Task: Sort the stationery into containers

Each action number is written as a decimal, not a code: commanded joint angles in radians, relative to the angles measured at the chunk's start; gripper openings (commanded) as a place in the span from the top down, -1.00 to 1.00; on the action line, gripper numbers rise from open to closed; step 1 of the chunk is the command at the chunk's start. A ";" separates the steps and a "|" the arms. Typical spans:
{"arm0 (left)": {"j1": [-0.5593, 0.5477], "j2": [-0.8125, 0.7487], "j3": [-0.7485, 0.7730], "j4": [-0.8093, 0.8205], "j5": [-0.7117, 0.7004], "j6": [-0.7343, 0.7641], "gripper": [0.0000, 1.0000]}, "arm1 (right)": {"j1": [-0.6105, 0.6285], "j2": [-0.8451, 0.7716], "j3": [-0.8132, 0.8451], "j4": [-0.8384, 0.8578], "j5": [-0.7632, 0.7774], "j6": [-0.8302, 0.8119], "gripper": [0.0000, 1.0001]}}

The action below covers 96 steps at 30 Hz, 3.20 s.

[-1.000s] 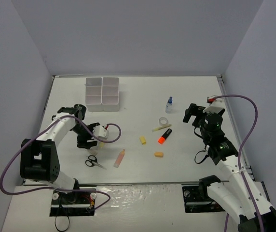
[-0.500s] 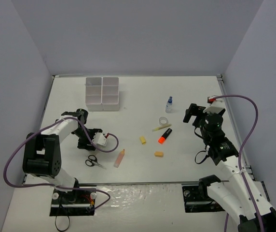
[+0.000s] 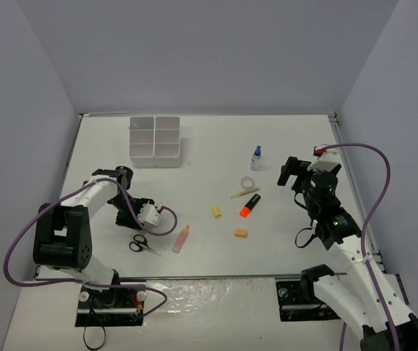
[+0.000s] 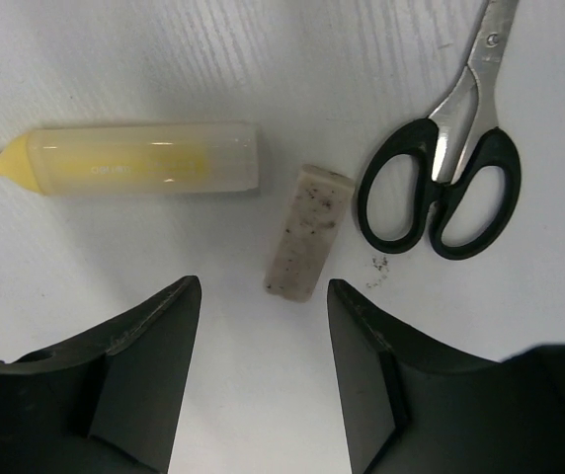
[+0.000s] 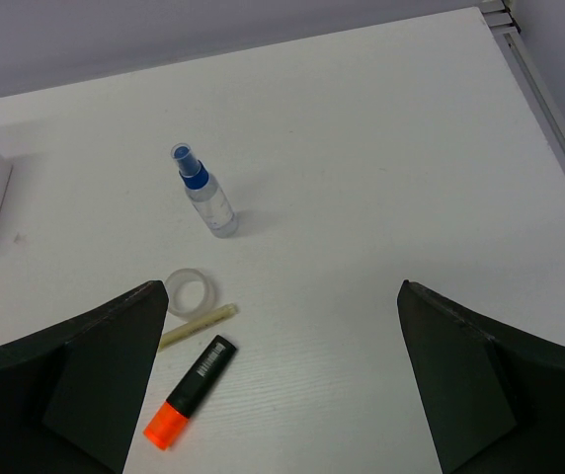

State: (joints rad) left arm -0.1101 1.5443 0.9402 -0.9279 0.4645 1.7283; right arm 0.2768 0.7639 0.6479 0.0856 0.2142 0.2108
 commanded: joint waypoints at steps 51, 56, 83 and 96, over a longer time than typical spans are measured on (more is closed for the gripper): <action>0.194 0.034 0.431 0.582 0.115 -0.916 1.00 | 0.004 0.027 0.037 0.041 0.023 0.004 -1.00; 0.131 0.165 0.527 0.700 -0.053 -0.870 1.00 | 0.004 0.012 0.028 0.041 0.038 0.002 -1.00; 0.038 0.297 0.547 0.864 -0.194 -0.719 -0.38 | 0.004 0.014 0.062 0.023 0.024 -0.002 -1.00; -0.012 0.045 0.618 0.173 0.108 -1.135 -0.39 | 0.008 0.116 0.109 -0.016 -0.122 0.083 -0.90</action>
State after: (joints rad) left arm -0.0894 1.6964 1.5360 -0.4237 0.3951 0.7141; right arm 0.2768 0.8147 0.6853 0.0334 0.1808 0.2466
